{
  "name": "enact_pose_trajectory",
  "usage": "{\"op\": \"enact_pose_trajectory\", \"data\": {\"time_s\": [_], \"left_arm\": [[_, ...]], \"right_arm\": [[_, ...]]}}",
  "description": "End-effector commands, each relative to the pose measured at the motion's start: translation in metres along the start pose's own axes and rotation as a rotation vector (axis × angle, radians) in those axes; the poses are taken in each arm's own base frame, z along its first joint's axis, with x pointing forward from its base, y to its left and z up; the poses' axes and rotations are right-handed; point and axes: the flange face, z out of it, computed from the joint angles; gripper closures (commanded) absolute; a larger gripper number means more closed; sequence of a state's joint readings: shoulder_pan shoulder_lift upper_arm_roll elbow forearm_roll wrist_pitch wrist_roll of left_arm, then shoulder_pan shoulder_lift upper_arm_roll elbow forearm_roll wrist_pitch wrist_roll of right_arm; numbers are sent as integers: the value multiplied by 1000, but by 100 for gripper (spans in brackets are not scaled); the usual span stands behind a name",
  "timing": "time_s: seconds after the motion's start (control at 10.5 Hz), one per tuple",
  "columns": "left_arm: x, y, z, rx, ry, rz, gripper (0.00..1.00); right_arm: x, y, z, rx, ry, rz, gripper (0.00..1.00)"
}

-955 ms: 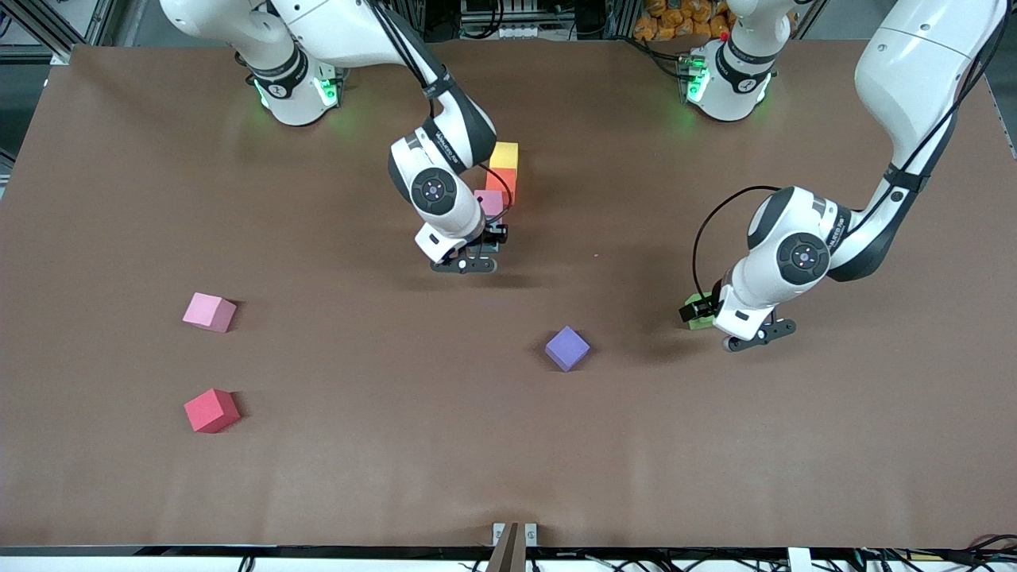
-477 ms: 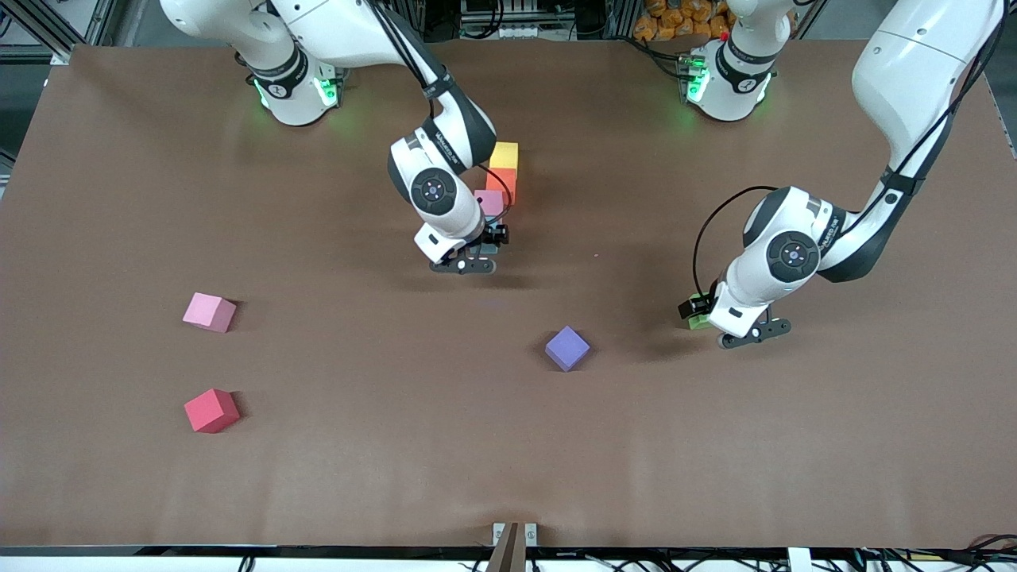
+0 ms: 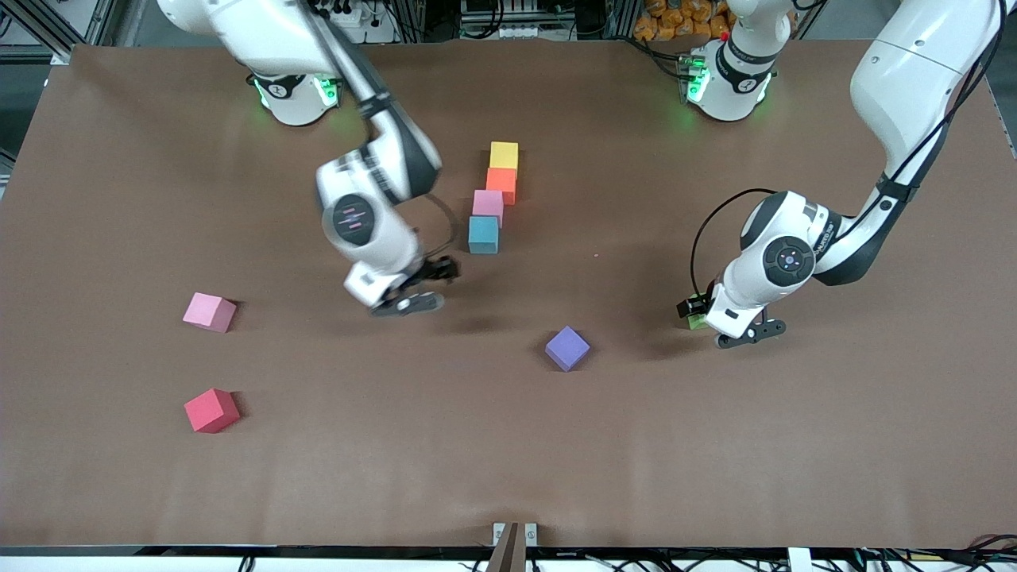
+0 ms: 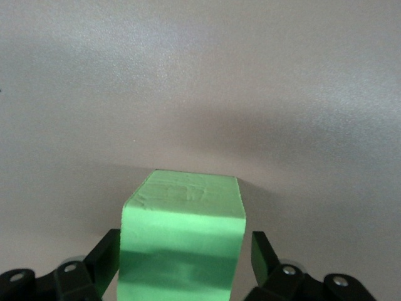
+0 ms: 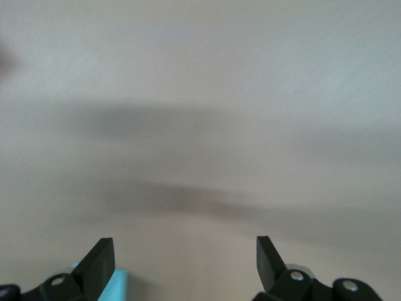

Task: Arrange blocks into number 1
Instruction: 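Set cyan by pink with the right gripper while the left gripper lifts green, then return the right arm to rest while the left gripper carries green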

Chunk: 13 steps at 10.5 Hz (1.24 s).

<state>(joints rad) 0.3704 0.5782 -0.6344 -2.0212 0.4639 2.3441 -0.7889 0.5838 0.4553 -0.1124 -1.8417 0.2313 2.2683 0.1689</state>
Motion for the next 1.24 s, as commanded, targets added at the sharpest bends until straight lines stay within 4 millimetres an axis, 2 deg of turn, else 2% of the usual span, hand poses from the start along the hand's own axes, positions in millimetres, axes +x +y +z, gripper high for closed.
{"op": "enact_pose_trajectory", "data": {"time_s": [0.0,0.19,0.29,0.48,0.67,0.86,0.95,1.05,1.15], "left_arm": [[1,1,-3,8,30,10,100],[-6,14,-23,15,60,-2,100],[-19,35,-38,14,64,-1,100],[-41,82,-73,11,54,-6,100],[-68,145,-102,-12,64,9,100],[-91,212,-110,-44,25,47,100],[-95,240,-109,-44,-10,50,100],[-106,272,-103,-36,-30,42,100],[-116,299,-89,-12,-14,28,100]], "right_arm": [[34,76,-39,-44,58,-124,0],[52,124,-68,-48,113,-56,0],[61,155,-90,-59,141,-19,0],[54,163,-126,-160,47,-53,0],[36,178,-170,-188,-8,-30,0],[20,206,-227,-174,69,62,0],[5,220,-258,-158,92,175,0],[-8,231,-286,-145,136,263,0],[-18,240,-307,-138,164,286,0]]}}
